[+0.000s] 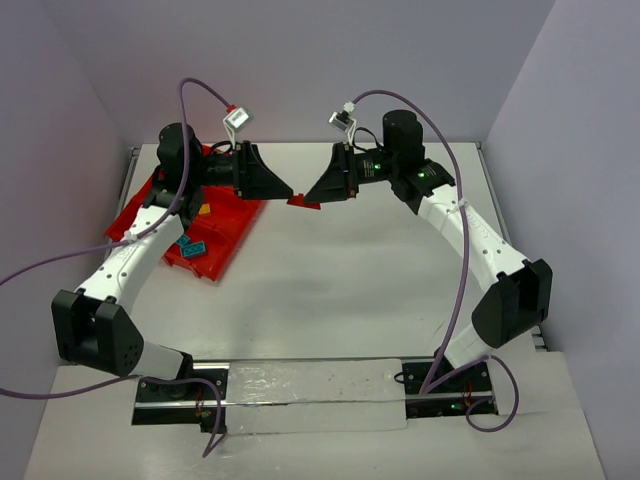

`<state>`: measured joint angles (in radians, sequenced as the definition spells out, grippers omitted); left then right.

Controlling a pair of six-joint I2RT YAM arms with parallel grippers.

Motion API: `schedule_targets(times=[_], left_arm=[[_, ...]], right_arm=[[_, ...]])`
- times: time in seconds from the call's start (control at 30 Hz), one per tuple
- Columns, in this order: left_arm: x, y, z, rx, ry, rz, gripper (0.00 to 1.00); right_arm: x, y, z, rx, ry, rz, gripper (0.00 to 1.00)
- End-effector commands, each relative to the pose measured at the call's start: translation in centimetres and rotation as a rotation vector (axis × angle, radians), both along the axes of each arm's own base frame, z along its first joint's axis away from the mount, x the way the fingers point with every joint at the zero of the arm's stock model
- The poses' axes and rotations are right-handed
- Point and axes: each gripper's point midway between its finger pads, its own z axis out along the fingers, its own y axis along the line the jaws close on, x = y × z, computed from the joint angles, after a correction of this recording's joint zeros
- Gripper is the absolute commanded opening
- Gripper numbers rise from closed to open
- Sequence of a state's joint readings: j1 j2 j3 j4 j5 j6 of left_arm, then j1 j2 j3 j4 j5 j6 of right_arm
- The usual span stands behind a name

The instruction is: Sort the legos into containers by color

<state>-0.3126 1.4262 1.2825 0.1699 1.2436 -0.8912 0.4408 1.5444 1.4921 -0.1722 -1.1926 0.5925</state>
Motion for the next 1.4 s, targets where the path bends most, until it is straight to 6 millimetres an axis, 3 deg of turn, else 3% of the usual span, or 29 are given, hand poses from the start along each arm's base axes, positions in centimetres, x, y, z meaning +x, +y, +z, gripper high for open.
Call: schedule_targets(times=[0.0, 0.13, 0.43, 0.6, 0.7, 0.77, 0.8, 0.87, 0.93, 1.0, 1.03, 1.23, 1.37], left_arm=[[-1.1, -0.3, 0.9, -0.029, -0.045, -0.072, 0.78], [-1.6, -0.7, 0.5, -0.014, -0.025, -0.107, 0.75], [-1.5, -1.4, -0.4, 0.015, -0.009, -0.112, 0.58], [-1.3, -1.4, -0.5, 0.017, -0.008, -0.107, 0.37], [-1.1, -1.5, -0.5, 0.02, 0.0, -0.1, 0.07], [-1.0, -1.5, -0.6, 0.022, 0.002, -0.098, 0.01], [-1.0, -1.5, -0.6, 0.022, 0.002, -0.096, 0.0], [-1.0, -1.5, -0.5, 0.023, -0.001, -0.094, 0.0], [-1.0, -1.4, -0.5, 0.03, 0.003, -0.089, 0.0], [-0.9, -1.4, -0.5, 0.037, -0.014, -0.083, 0.0], [-0.9, -1.3, -0.6, 0.042, -0.011, -0.08, 0.0], [-0.7, -1.2, -0.6, 0.048, 0.004, -0.069, 0.0], [1.4, 0.5, -1.1, 0.086, 0.019, 0.039, 0.0]], right_arm=[[-0.1, 0.3, 1.3, 0.029, -0.063, 0.019, 0.0], [0.1, 0.4, 1.4, 0.032, -0.065, 0.017, 0.0], [0.8, 0.7, 1.5, 0.033, -0.068, 0.003, 0.0], [0.9, 0.7, 1.4, 0.031, -0.068, -0.001, 0.0], [0.9, 0.7, 1.2, 0.027, -0.062, -0.004, 0.0], [1.0, 0.7, 1.1, 0.025, -0.066, -0.006, 0.0], [0.9, 0.7, 1.1, 0.022, -0.067, -0.007, 0.03], [1.0, 0.7, 0.9, 0.012, -0.058, -0.011, 0.23], [1.6, 0.4, 0.6, -0.011, -0.057, -0.046, 0.65], [1.9, 0.0, 0.4, -0.034, -0.064, -0.081, 0.96], [2.1, -0.3, 0.4, -0.04, -0.067, -0.099, 1.0], [2.9, -1.7, 0.6, -0.05, -0.079, -0.16, 1.0], [4.2, -3.3, 0.4, -0.098, -0.093, -0.26, 1.0]])
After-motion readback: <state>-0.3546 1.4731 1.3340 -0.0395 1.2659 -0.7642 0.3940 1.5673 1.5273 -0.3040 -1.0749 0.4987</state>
